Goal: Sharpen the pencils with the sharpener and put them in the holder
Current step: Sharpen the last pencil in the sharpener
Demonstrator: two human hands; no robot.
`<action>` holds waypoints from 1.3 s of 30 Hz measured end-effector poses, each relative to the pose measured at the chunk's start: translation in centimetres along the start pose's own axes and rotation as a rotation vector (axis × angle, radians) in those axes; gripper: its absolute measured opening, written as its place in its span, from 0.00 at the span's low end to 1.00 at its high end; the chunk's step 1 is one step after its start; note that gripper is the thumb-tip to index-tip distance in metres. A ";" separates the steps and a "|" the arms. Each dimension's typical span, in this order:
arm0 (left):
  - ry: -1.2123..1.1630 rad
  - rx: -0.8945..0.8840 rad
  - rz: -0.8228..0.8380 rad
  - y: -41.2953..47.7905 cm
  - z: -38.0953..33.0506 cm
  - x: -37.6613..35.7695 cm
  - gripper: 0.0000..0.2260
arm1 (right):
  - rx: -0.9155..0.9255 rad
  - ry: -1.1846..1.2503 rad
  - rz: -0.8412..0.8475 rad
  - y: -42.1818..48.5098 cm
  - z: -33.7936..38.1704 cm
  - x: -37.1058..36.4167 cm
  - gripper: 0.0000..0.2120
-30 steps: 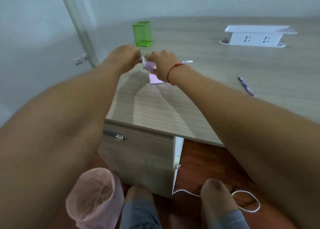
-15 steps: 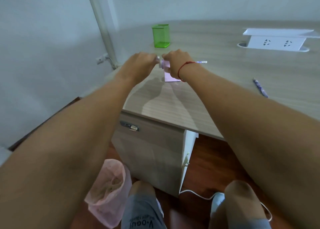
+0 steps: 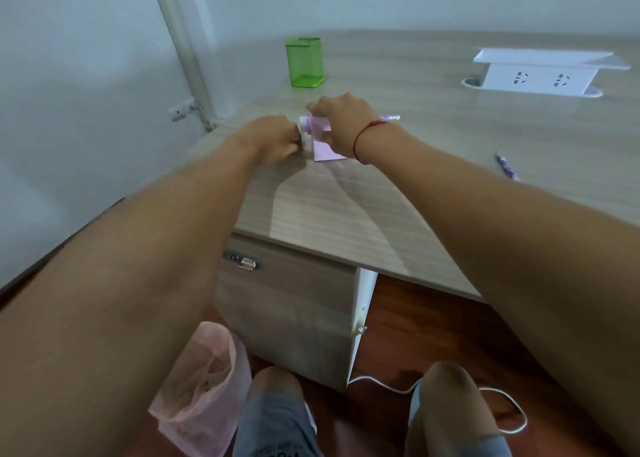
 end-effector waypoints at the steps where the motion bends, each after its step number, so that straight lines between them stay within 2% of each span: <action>1: -0.003 0.007 0.018 0.7 0.6 0.5 0.11 | -0.003 -0.002 -0.002 0.2 0.1 0.1 0.17; 4: 0.036 0.022 -0.017 1.9 1.7 1.2 0.11 | -0.032 -0.032 -0.007 0.5 0.1 0.5 0.15; 10: 0.117 0.040 -0.257 1.4 2.2 4.7 0.15 | -0.076 -0.051 0.017 0.4 0.6 1.0 0.16; 16: 0.123 -0.004 -0.370 -2.5 -0.7 4.8 0.11 | -0.131 -0.057 0.031 0.0 1.3 1.2 0.15; 22: -0.008 0.077 -0.256 -4.7 -2.3 0.8 0.12 | -0.104 -0.054 0.009 -0.6 1.4 1.1 0.15; 26: -0.033 0.131 -0.091 -2.6 -1.6 -0.7 0.13 | -0.067 -0.040 0.009 -0.2 0.8 0.6 0.17; 29: -0.078 0.119 -0.031 -0.1 -0.4 0.0 0.13 | -0.058 -0.020 0.012 0.2 0.4 0.3 0.16; 34: -0.054 0.098 -0.038 2.0 1.9 0.6 0.11 | -0.060 -0.010 0.033 0.7 0.3 0.4 0.17; 37: 0.003 0.105 -0.180 2.4 2.7 3.6 0.14 | -0.085 0.014 0.058 0.8 0.2 0.5 0.18; 39: 0.026 0.092 -0.216 2.1 2.5 5.6 0.15 | -0.105 0.015 0.056 0.8 0.3 0.7 0.18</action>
Point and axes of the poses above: each hand's wrist, its own y-axis towards the middle knuckle, its own x-axis out of the back of the hand, z = x × y, the point moved 5 cm from there along y, towards the middle knuckle, and after that the axes turned 12 degrees about -x, right-handed, at the moved point
